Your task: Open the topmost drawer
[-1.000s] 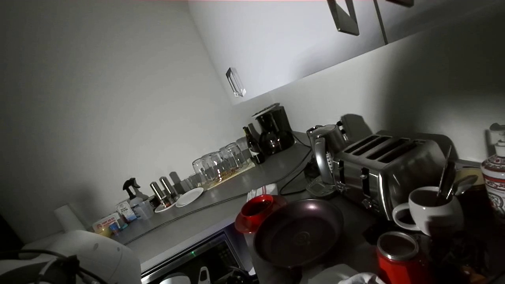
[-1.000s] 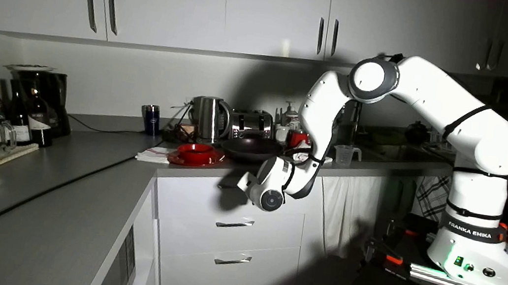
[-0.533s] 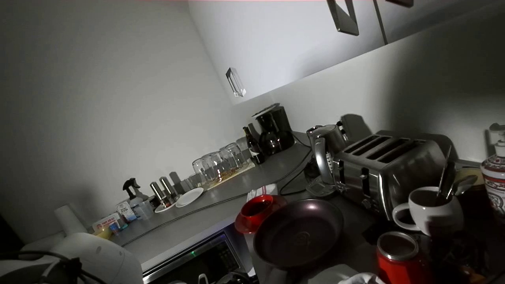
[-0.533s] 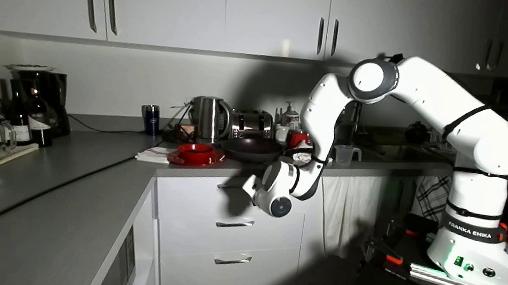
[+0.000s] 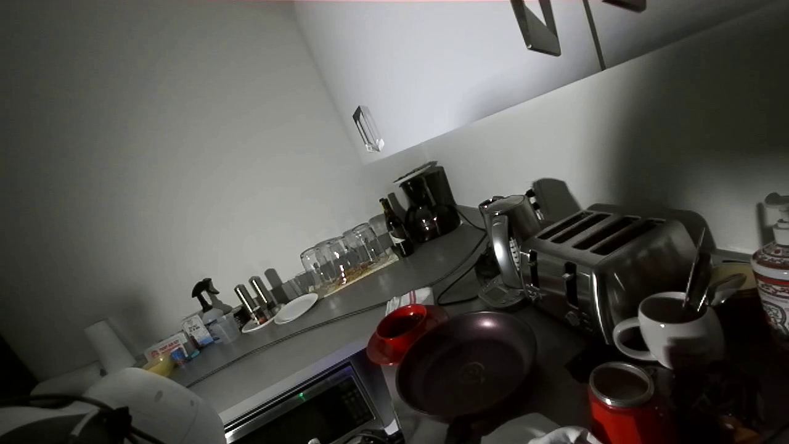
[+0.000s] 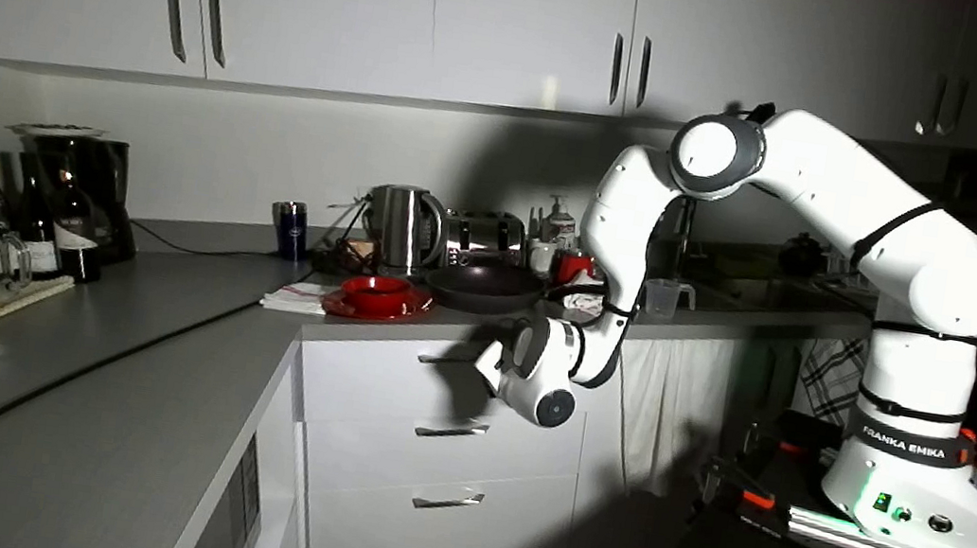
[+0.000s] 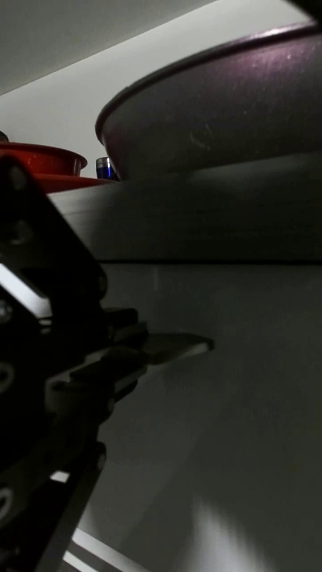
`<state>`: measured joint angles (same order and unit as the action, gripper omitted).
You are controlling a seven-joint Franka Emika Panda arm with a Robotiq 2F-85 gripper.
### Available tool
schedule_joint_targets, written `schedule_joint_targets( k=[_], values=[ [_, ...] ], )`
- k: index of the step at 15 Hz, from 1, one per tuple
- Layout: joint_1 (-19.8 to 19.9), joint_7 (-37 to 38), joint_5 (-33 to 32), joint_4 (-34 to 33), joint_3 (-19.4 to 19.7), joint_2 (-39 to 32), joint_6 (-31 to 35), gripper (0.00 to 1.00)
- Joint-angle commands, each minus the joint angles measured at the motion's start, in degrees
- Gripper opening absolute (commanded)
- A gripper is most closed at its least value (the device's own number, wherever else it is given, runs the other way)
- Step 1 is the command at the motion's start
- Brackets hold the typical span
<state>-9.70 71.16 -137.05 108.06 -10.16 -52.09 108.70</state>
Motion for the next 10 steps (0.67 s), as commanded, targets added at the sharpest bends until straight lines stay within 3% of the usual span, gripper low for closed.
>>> schedule_joint_targets(
  k=[1, 10],
  values=[
    [-1.0, 4.3, -3.8, 5.0, -3.2, -1.4, 0.2, 0.09],
    [-0.6, 4.0, -4.2, 5.9, -3.9, -1.2, -0.6, 0.09]
  ],
)
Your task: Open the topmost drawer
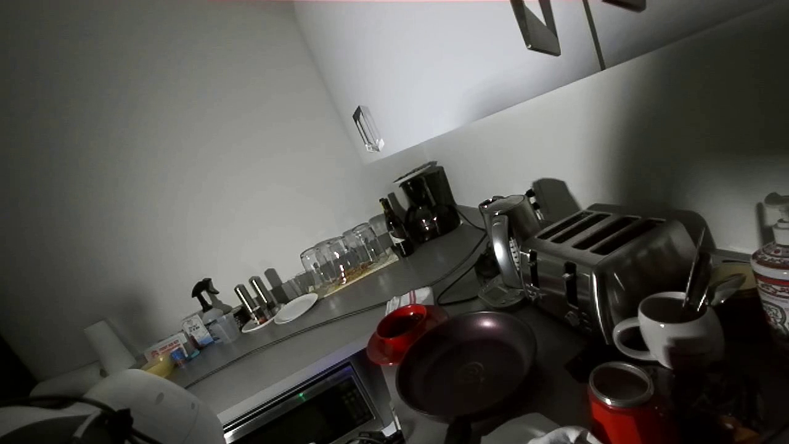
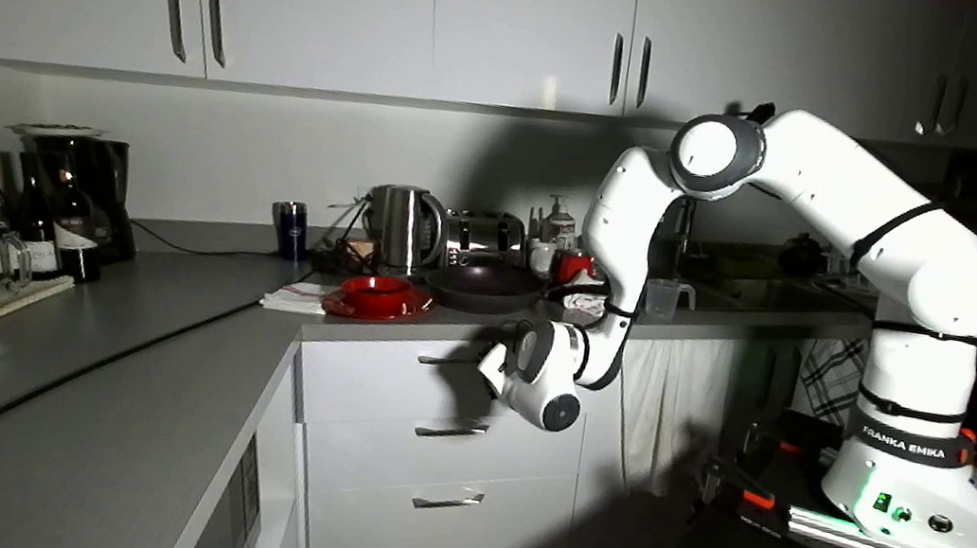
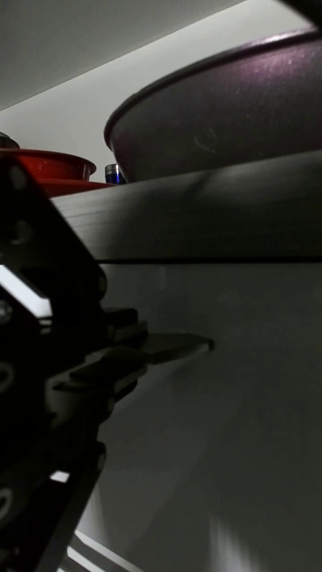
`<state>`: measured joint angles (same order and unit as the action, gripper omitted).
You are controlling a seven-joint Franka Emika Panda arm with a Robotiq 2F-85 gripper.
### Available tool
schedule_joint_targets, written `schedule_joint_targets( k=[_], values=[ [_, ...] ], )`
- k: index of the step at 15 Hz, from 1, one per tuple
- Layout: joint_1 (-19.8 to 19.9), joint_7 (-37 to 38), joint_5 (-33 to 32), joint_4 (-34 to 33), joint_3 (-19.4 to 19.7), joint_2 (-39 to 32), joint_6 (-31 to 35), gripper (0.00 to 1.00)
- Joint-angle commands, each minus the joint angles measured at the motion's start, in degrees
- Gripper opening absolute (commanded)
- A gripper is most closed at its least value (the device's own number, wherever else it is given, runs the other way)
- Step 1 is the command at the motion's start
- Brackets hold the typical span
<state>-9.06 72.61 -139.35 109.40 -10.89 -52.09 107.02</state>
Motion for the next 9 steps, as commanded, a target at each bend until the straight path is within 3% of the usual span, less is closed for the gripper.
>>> schedule_joint_targets(
  k=[1, 9],
  values=[
    [-1.2, 2.6, -2.0, 4.6, -3.1, -1.2, 1.1, 0.09],
    [-0.8, 3.3, -4.3, 6.0, -2.8, -0.9, 0.3, 0.09]
  ],
)
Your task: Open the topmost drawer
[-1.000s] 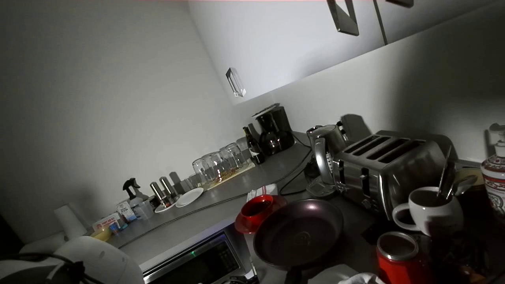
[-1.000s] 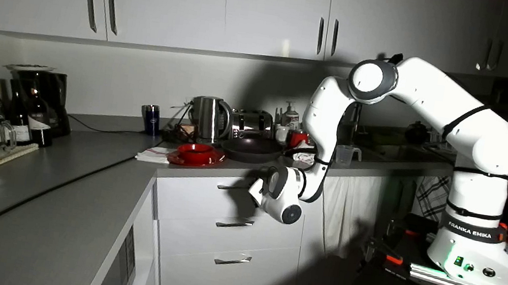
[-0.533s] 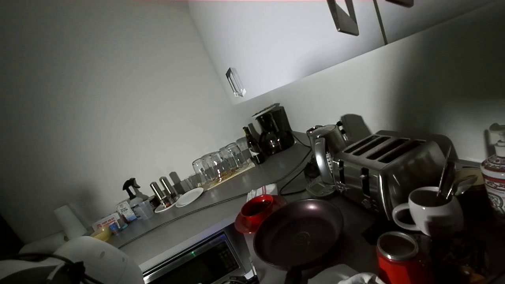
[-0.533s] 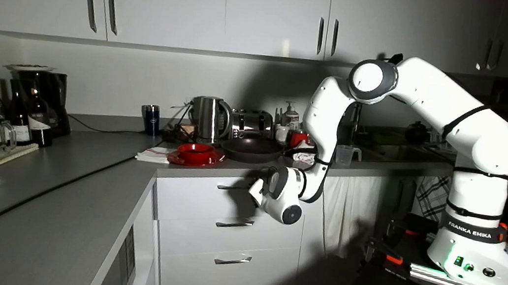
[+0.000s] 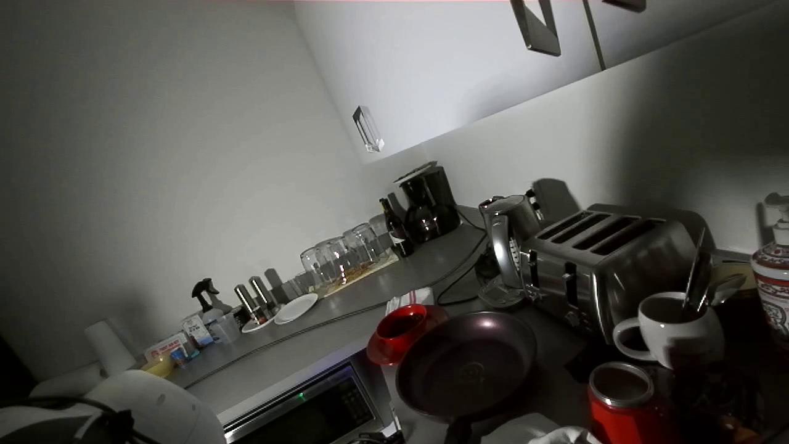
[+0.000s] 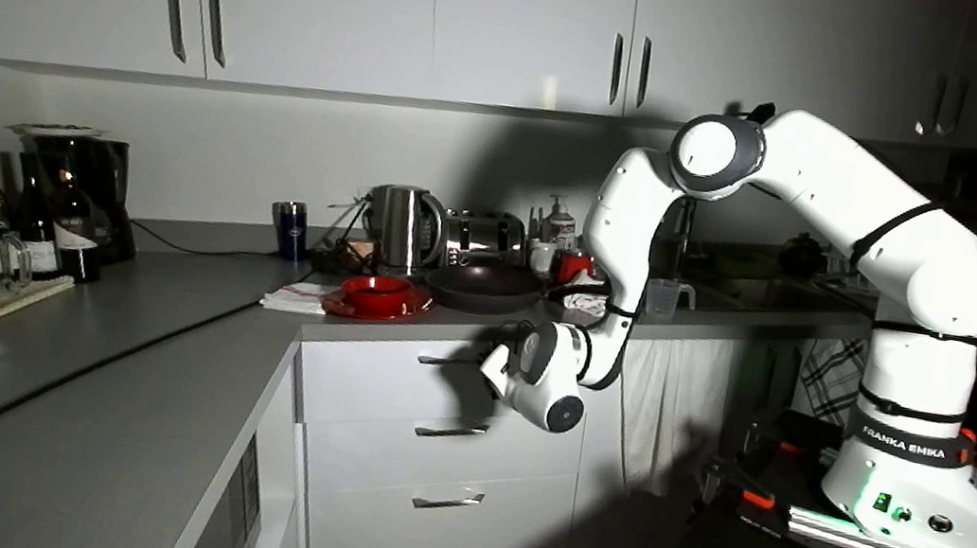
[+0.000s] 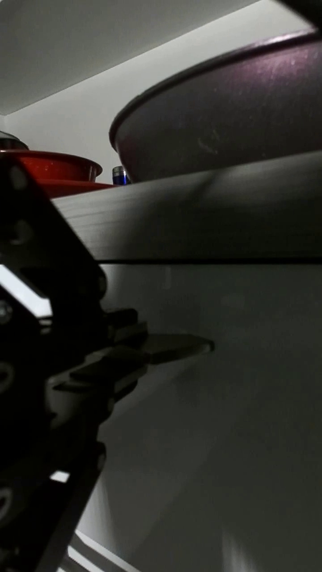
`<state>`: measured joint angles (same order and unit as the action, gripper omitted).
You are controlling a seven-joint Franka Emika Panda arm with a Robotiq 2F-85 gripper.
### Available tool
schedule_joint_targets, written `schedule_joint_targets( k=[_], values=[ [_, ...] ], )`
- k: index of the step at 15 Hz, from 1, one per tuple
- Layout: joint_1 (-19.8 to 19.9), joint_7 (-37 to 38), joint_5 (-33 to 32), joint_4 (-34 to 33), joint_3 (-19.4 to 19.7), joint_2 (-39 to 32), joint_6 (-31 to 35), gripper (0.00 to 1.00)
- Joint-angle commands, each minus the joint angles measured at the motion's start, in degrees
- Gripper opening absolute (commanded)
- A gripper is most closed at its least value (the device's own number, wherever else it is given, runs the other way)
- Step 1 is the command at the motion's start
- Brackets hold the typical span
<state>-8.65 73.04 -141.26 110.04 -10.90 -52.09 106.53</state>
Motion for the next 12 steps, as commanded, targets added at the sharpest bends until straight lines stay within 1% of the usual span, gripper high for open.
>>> schedule_joint_targets(
  k=[1, 2, 12],
  values=[
    [0.6, -0.3, -0.5, -0.1, -0.6, -0.2, -0.3, 0.08],
    [0.8, -0.4, -0.6, -0.2, -0.6, -0.3, -0.5, 0.15],
    [1.2, -0.6, -0.5, -1.6, -0.4, -1.0, -0.1, 0.15]
  ],
)
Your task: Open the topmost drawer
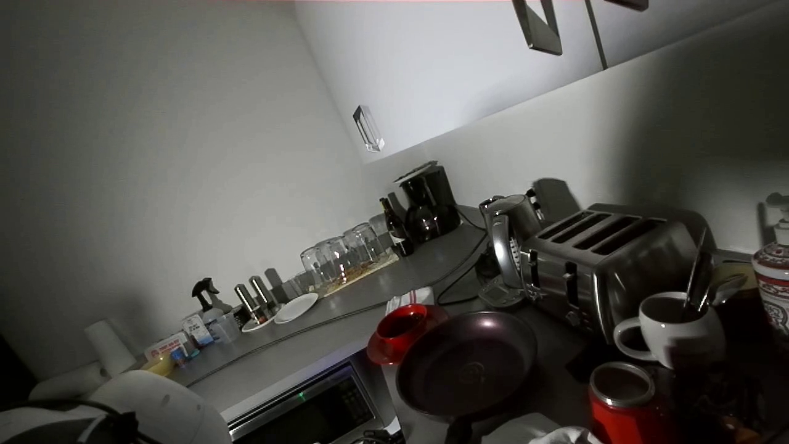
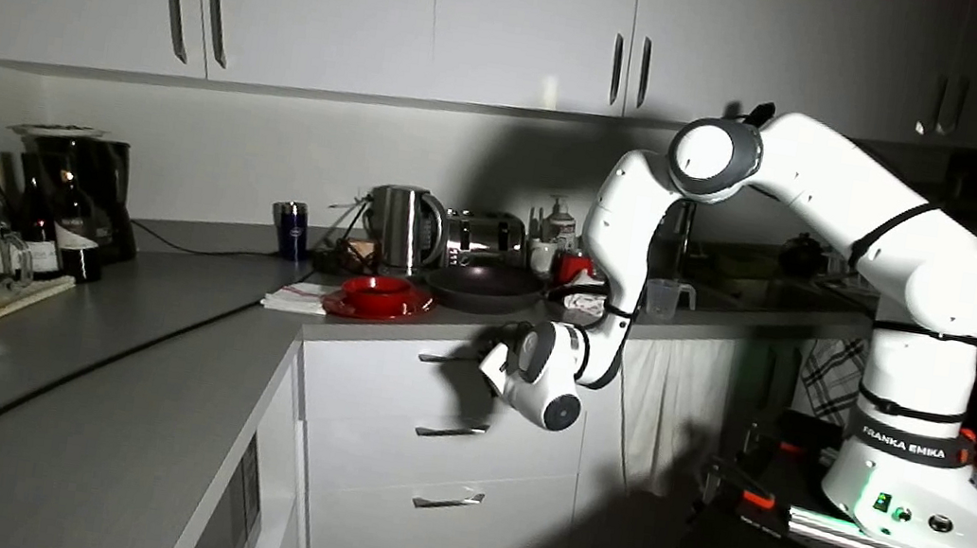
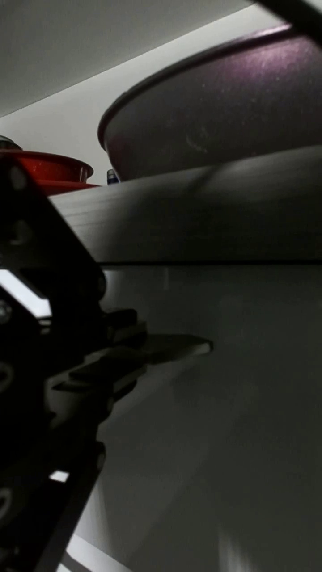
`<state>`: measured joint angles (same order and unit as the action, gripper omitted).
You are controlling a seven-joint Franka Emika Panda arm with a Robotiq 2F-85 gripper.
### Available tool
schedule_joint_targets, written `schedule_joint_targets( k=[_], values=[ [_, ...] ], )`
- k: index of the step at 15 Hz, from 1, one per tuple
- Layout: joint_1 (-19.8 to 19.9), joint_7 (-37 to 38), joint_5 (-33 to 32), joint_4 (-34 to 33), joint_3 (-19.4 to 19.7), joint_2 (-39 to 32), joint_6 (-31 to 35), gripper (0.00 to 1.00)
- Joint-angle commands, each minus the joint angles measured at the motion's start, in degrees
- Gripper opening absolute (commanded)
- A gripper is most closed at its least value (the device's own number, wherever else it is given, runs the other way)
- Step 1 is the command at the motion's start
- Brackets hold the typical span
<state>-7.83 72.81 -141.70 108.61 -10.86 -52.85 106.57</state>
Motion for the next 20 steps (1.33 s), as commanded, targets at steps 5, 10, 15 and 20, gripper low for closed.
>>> schedule_joint_targets(
  k=[5, 10, 15, 20],
  values=[
    [-0.4, 1.1, -0.2, 0.0, -2.1, -3.4, 1.4, 0.09],
    [-1.1, 4.0, -1.1, 2.6, -3.5, -3.2, 0.3, 0.08],
    [-1.3, 7.7, -3.3, 5.4, -3.5, -2.2, -2.7, 0.08],
    [-1.3, 11.5, -7.0, 8.3, -3.3, -1.8, -6.3, 0.08]
  ],
)
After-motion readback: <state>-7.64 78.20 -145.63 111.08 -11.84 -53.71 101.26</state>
